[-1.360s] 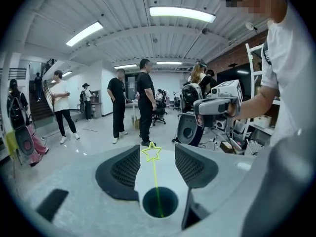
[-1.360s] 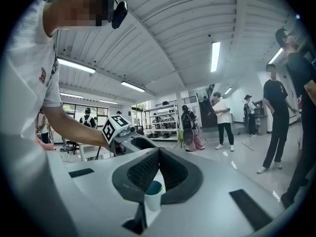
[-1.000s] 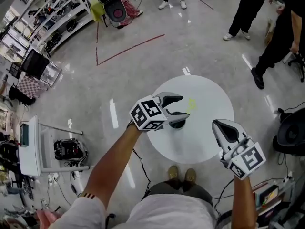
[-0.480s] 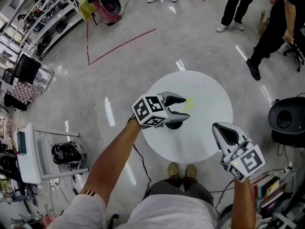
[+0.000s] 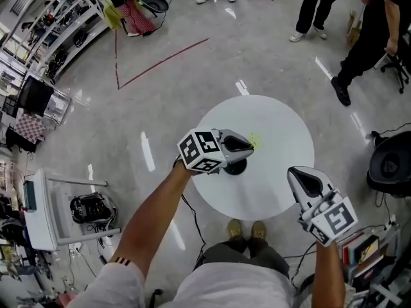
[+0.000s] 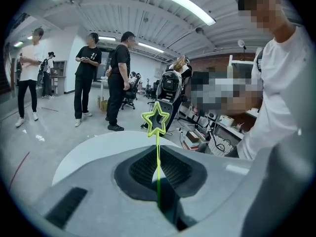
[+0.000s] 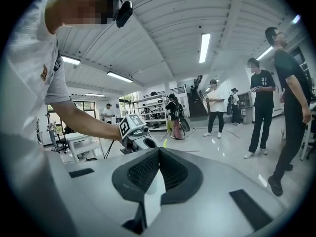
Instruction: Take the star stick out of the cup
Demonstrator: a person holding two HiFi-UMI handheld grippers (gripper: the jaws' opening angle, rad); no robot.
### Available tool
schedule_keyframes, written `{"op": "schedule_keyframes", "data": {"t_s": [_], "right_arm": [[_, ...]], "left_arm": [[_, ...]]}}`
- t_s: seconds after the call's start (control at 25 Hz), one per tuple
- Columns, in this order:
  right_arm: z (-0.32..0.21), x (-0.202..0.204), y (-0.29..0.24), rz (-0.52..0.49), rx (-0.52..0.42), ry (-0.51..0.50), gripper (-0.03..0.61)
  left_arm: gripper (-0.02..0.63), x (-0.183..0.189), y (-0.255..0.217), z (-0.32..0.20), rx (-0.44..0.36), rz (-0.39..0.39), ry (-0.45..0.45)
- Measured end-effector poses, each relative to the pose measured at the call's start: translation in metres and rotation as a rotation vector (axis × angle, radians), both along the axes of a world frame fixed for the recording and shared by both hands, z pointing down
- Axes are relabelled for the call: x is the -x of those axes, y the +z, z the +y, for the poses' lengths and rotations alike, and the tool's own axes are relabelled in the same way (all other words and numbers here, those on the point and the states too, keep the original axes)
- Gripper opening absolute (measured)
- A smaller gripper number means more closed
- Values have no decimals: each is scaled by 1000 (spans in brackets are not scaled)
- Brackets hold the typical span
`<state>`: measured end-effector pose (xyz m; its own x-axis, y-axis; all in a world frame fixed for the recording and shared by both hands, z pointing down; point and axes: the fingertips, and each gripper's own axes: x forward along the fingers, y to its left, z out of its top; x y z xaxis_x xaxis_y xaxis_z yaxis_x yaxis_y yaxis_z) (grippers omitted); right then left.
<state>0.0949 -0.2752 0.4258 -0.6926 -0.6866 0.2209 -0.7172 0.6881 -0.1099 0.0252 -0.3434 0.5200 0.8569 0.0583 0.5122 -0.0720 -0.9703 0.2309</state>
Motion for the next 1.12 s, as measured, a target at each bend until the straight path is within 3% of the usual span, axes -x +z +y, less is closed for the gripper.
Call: {"op": "schedule_keyframes", "data": {"t_s": [0.48,1.12], "right_arm": [[1,5,-3,-13,-12,-14,11],[3,17,-30,-37,-77,-93,11]], "left_arm": [[21,12,-21,-1,-83,44,-107],[20,41,-113,15,-240,261,-421]]}}
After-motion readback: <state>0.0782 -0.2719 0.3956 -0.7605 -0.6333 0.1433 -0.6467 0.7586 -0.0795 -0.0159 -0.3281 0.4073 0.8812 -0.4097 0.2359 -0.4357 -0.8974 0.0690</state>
